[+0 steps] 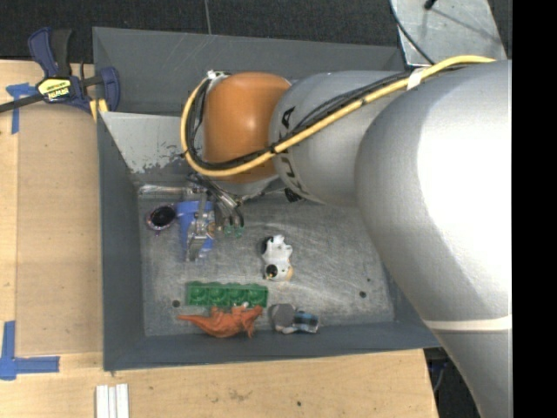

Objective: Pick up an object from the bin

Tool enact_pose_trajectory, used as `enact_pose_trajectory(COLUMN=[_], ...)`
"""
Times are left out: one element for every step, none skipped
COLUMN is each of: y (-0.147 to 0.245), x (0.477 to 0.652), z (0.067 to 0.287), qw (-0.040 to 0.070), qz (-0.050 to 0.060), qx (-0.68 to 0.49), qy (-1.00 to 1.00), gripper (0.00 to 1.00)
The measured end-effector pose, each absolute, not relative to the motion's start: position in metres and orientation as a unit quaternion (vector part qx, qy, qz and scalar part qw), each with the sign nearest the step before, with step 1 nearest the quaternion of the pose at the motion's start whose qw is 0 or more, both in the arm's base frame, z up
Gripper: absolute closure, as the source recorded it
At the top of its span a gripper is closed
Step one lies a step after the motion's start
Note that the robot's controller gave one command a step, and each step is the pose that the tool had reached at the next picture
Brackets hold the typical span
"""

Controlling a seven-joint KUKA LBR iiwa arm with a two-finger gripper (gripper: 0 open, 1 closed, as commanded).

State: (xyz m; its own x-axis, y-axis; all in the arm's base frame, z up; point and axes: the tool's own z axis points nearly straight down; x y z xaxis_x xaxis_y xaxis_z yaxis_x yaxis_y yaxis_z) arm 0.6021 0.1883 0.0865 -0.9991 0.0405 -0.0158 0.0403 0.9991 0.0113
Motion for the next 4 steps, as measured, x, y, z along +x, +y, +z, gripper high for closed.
enact_pose_trajectory(y=[0.188, 0.186, 0.185, 0.184], x=[0.602, 0.601, 0.602, 0.6], z=[0.087, 0.089, 0.093, 0.1], qw=[0.008, 0.008, 0.009, 0.003], qz=[0.005, 0.005, 0.004, 0.002], qx=[0.02, 0.02, 0.021, 0.02], qy=[1.0, 1.0, 1.0, 1.0], gripper=[1.0, 1.0, 1.0, 1.0])
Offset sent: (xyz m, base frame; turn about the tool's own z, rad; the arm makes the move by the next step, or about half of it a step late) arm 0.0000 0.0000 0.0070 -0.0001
